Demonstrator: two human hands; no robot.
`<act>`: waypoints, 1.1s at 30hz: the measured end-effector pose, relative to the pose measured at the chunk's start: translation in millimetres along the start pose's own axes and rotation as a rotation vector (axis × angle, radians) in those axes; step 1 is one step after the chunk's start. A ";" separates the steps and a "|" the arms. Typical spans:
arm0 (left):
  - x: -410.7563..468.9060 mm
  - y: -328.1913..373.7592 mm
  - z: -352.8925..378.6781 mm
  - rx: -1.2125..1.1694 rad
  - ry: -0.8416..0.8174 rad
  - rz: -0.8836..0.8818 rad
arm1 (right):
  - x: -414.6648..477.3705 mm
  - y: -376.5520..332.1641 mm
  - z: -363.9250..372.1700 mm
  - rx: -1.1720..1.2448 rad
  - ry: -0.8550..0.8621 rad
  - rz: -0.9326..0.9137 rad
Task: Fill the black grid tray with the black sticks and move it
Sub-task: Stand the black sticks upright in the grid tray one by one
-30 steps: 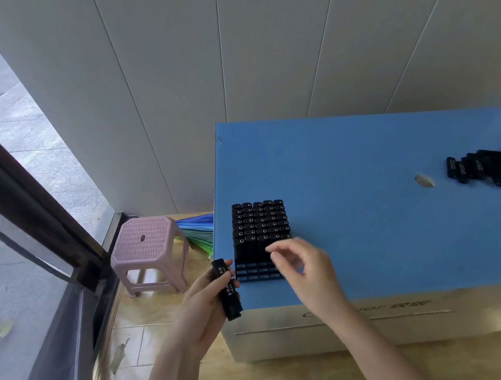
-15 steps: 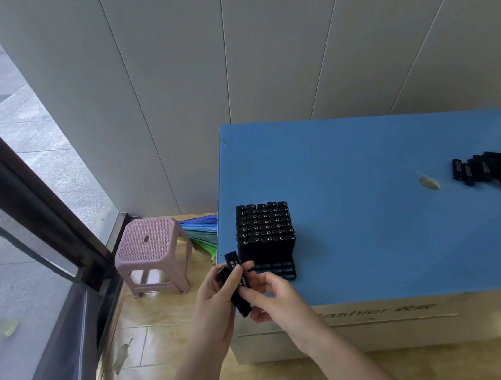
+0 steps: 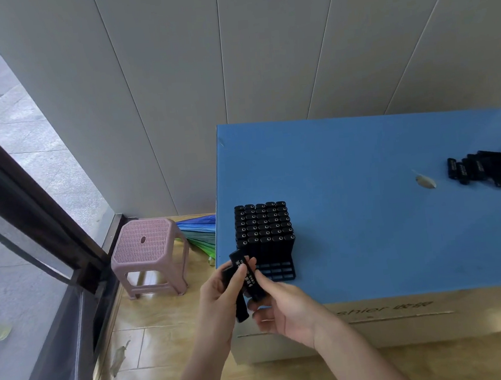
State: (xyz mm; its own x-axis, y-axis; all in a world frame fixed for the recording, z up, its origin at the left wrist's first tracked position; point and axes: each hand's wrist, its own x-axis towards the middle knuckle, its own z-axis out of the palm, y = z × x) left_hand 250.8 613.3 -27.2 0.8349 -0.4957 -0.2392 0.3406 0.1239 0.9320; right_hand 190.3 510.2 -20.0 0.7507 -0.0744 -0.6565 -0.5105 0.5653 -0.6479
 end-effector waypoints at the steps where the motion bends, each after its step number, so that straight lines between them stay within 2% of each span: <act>1: 0.3 0.8 -1.9 -0.001 -0.023 -0.003 | 1.5 0.0 -1.9 0.067 0.004 -0.008; 3: 0.1 3.0 -5.8 -0.015 -0.051 -0.016 | 3.5 -2.3 -7.0 0.136 0.053 -0.076; 5: 0.0 4.6 -12.5 0.005 -0.024 -0.009 | 4.8 -6.2 -13.7 0.042 0.147 -0.224; 10: 1.5 10.5 -36.0 0.048 0.137 -0.016 | 5.3 -21.1 -31.0 -0.808 0.494 -0.799; 13: 2.8 14.9 -41.0 0.034 0.150 -0.027 | 11.1 -23.8 -30.1 -1.022 0.528 -0.957; 18: 4.6 16.8 -42.0 0.018 0.145 -0.025 | 25.3 -24.6 -20.3 -1.164 0.514 -1.075; 25: 5.0 18.7 -45.2 -0.055 0.170 -0.055 | 32.3 -32.8 -14.0 -1.332 0.419 -1.084; 30: 7.4 21.4 -42.2 -0.115 0.202 -0.082 | 35.3 -41.2 -7.4 -1.448 0.478 -1.115; 33: 8.1 21.2 -42.0 -0.024 0.223 -0.075 | 34.6 -34.9 -5.9 -1.460 0.504 -1.124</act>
State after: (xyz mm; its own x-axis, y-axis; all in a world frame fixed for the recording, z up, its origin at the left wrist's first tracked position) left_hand 282.9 648.0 -20.9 0.8807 -0.3028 -0.3643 0.4134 0.1158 0.9032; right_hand 231.6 483.0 -22.4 0.9023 -0.2106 0.3760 -0.0517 -0.9190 -0.3908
